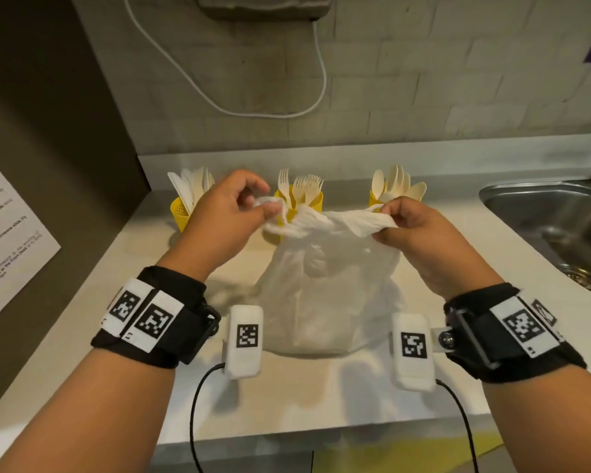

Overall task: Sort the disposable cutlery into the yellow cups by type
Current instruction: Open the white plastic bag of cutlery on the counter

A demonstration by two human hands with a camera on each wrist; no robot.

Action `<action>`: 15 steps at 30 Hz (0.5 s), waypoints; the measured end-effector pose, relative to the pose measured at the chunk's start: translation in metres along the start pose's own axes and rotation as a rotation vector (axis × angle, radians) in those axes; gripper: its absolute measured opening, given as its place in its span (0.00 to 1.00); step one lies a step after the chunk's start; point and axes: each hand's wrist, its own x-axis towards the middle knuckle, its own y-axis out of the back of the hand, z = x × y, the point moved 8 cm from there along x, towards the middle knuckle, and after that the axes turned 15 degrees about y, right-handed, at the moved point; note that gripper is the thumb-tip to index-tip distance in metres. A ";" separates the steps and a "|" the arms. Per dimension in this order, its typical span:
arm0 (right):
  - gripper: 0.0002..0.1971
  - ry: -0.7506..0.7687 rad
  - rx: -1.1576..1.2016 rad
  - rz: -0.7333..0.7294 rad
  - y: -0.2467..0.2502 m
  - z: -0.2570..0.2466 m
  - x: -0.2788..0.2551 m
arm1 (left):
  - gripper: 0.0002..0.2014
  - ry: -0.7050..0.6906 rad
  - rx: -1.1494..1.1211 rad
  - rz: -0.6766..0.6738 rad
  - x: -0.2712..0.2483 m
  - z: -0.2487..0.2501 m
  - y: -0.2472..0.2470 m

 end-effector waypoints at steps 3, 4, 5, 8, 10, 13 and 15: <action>0.16 0.021 0.146 -0.169 -0.029 -0.017 0.000 | 0.20 -0.094 0.127 -0.203 -0.016 0.016 -0.024; 0.17 0.045 0.055 -0.247 -0.040 -0.022 0.001 | 0.21 -0.139 0.226 -0.293 -0.023 0.020 -0.040; 0.17 0.088 -0.095 -0.318 -0.049 -0.028 0.002 | 0.19 -0.187 0.310 -0.345 -0.029 0.022 -0.053; 0.06 0.145 -0.352 -0.283 -0.050 -0.036 0.005 | 0.07 -0.233 0.315 -0.268 -0.032 0.027 -0.052; 0.03 0.120 -0.259 -0.126 -0.027 -0.034 0.006 | 0.02 -0.170 0.211 -0.122 -0.022 0.022 -0.025; 0.09 0.052 -0.128 0.102 0.013 -0.020 0.008 | 0.09 -0.061 0.038 0.102 -0.009 0.010 0.020; 0.12 0.035 -0.035 0.179 0.021 -0.019 0.008 | 0.10 -0.006 -0.151 0.112 -0.009 0.008 0.030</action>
